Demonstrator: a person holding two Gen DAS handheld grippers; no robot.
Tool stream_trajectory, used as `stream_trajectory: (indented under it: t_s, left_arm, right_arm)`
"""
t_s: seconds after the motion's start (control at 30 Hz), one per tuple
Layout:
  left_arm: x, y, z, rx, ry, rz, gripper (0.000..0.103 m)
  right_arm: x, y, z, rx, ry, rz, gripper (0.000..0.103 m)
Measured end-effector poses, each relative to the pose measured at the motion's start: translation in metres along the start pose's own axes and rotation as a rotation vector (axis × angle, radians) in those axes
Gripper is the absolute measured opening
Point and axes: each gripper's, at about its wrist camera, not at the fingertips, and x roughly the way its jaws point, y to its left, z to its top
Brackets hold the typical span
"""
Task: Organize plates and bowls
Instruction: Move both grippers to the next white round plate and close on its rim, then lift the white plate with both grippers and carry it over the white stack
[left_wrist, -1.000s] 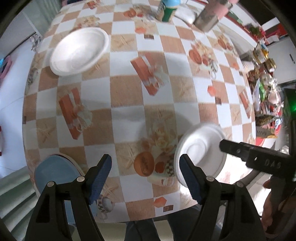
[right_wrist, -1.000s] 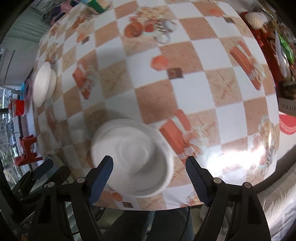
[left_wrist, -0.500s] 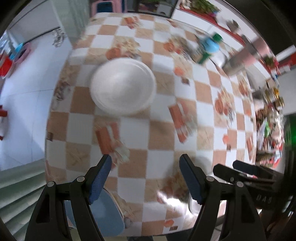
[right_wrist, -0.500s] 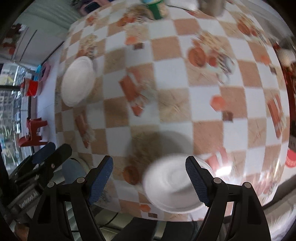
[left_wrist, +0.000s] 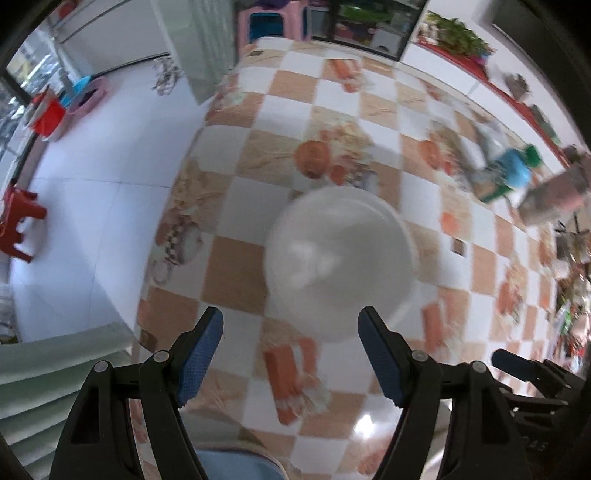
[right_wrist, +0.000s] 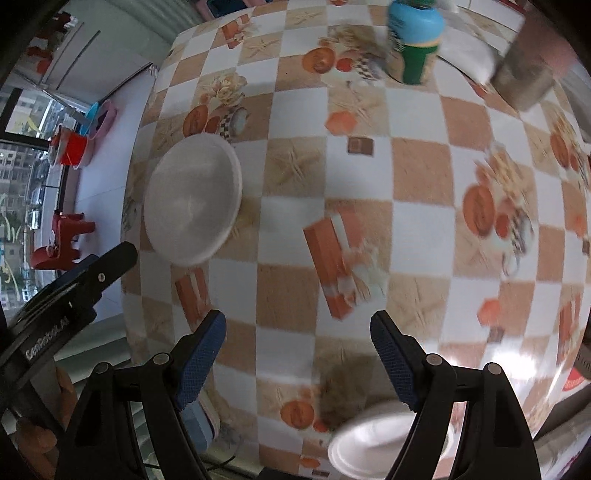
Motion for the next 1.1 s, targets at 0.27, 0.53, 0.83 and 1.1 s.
stream_trajectory:
  t_s: [0.27, 0.53, 0.83, 1.1]
  left_arm:
    - [0.035, 0.009, 0.02, -0.009, 0.026, 0.05, 0.079]
    - [0.064, 0.004, 0.037, 0.036, 0.03, 0.091, 0.079]
    - [0.087, -0.001, 0.043, 0.058, 0.077, 0.095, 0.072]
    - [0.091, -0.01, 0.035, 0.071, 0.1, 0.029, 0.026]
  right_arm:
    - [0.036, 0.013, 0.039, -0.022, 0.014, -0.019, 0.082]
    - [0.066, 0.022, 0.062, -0.019, 0.012, 0.002, 0.082]
    - [0.083, 0.029, 0.07, -0.037, 0.004, 0.002, 0.079]
    - [0.085, 0.037, 0.067, -0.03, 0.007, 0.082, 0.03]
